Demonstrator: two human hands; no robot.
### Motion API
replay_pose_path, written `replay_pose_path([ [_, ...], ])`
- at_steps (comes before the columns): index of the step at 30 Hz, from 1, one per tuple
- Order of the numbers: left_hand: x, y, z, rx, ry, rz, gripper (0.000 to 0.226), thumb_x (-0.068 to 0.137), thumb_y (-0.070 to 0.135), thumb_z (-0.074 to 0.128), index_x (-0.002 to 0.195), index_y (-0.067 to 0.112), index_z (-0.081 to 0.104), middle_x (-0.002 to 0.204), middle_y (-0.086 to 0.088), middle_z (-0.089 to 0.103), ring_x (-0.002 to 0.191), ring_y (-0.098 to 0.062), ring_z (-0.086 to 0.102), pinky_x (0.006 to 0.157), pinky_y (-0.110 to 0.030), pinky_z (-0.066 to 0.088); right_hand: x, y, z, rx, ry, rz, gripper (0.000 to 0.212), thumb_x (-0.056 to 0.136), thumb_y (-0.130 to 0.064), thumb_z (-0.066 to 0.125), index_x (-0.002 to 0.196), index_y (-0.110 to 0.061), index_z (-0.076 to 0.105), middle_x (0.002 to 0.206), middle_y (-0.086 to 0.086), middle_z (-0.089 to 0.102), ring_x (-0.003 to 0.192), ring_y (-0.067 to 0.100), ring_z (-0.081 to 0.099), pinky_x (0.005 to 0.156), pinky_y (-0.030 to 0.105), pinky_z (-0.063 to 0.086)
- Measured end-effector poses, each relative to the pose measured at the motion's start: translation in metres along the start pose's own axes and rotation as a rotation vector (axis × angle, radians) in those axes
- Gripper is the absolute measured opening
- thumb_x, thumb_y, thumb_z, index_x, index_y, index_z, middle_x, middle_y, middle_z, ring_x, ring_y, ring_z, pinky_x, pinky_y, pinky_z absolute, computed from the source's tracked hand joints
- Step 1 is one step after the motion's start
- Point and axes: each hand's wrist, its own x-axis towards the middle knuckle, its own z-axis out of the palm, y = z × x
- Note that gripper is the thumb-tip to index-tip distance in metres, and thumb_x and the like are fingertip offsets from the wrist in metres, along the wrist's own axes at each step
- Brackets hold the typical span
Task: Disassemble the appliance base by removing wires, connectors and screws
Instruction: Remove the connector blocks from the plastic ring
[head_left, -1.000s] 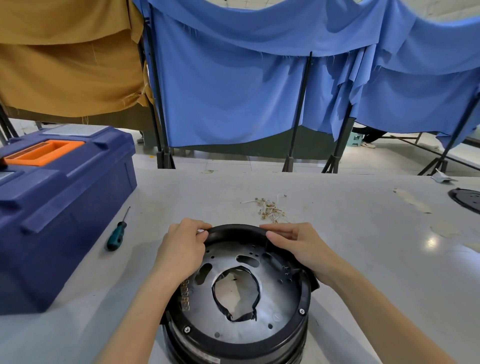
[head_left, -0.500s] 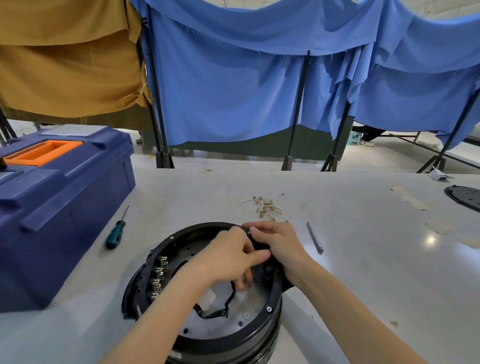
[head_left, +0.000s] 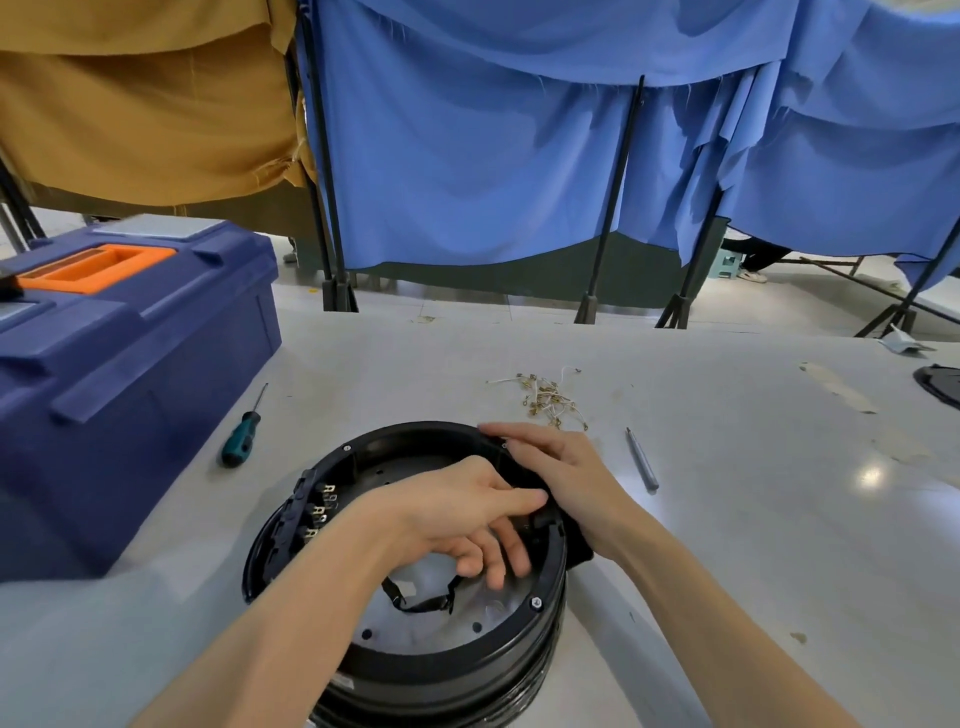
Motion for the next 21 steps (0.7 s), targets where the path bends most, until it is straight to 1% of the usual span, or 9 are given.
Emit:
replay_pose_path([
  [2,0.001,-0.001,0.001,-0.014,-0.014,-0.016,0.041,0.1,0.037,0.048,0.104,-0.003,0.055,0.062,-0.01,0.064,0.042,-0.015,0.052,0.032,-0.017,0.035,0.0,0.0,0.0,0.005,-0.012,-0.003,0.033,0.098,-0.007,0.046,0.105,-0.021,0.074,0.104,-0.009,0.073,0.099,0.005,0.065,0.088,0.02,0.049],
  [4,0.002,-0.002,0.003,-0.016,-0.025,-0.035,0.041,0.101,0.037,0.045,0.098,-0.003,0.054,0.061,-0.011,0.064,0.04,-0.015,0.05,0.032,-0.017,0.034,0.001,0.001,0.001,0.008,-0.003,0.002,0.034,0.097,-0.006,0.045,0.099,-0.022,0.075,0.099,-0.01,0.072,0.092,0.006,0.064,0.085,0.022,0.048],
  [7,0.006,-0.004,0.006,0.001,-0.009,-0.046,0.043,0.1,0.037,0.039,0.09,-0.002,0.055,0.057,-0.01,0.063,0.038,-0.017,0.046,0.031,-0.018,0.033,0.002,0.003,0.001,0.007,0.008,0.003,0.035,0.097,-0.006,0.045,0.097,-0.022,0.075,0.097,-0.009,0.072,0.093,0.007,0.063,0.088,0.026,0.048],
  [10,0.007,-0.005,0.011,0.026,0.001,-0.051,0.048,0.098,0.038,0.037,0.077,0.0,0.055,0.05,-0.008,0.059,0.035,-0.016,0.042,0.031,-0.018,0.03,0.002,0.004,0.001,0.07,0.0,0.012,0.032,0.094,-0.006,0.048,0.098,-0.019,0.076,0.102,-0.007,0.073,0.099,0.006,0.065,0.086,0.019,0.048],
  [11,0.007,-0.005,0.013,0.024,0.004,-0.057,0.048,0.098,0.039,0.036,0.076,0.001,0.055,0.048,-0.006,0.058,0.033,-0.015,0.041,0.031,-0.018,0.029,0.002,0.004,0.001,0.094,-0.001,0.015,0.029,0.093,-0.007,0.051,0.098,-0.019,0.077,0.103,-0.006,0.074,0.1,0.006,0.065,0.085,0.017,0.048],
  [15,0.009,-0.005,0.02,-0.005,0.024,-0.071,0.044,0.099,0.046,0.039,0.091,0.006,0.055,0.047,-0.002,0.05,0.034,-0.014,0.044,0.029,-0.016,0.025,0.001,0.006,0.002,0.142,0.008,0.007,0.025,0.095,-0.013,0.053,0.098,-0.02,0.078,0.102,-0.005,0.075,0.099,0.003,0.066,0.079,0.012,0.047],
  [18,0.012,-0.006,0.023,0.016,0.065,-0.062,0.042,0.098,0.046,0.043,0.097,0.006,0.054,0.044,0.002,0.045,0.034,-0.013,0.044,0.03,-0.016,0.023,0.001,0.006,0.002,0.19,0.025,0.009,0.026,0.093,-0.008,0.055,0.097,-0.017,0.078,0.101,-0.004,0.075,0.097,0.001,0.067,0.074,0.006,0.046],
  [19,0.013,-0.006,0.023,0.023,0.079,-0.058,0.042,0.098,0.045,0.045,0.098,0.004,0.053,0.044,0.003,0.044,0.034,-0.013,0.043,0.03,-0.016,0.023,0.001,0.006,0.002,0.198,0.027,0.01,0.026,0.091,-0.006,0.055,0.096,-0.017,0.079,0.101,-0.003,0.076,0.097,0.002,0.067,0.074,0.006,0.046],
  [21,0.015,-0.007,0.024,0.036,0.104,-0.053,0.037,0.097,0.041,0.049,0.089,0.006,0.052,0.042,0.004,0.042,0.032,-0.014,0.04,0.03,-0.016,0.022,0.002,0.007,0.002,0.206,0.03,0.017,0.027,0.09,-0.005,0.056,0.095,-0.018,0.079,0.1,-0.002,0.076,0.097,0.006,0.068,0.075,0.01,0.048],
])
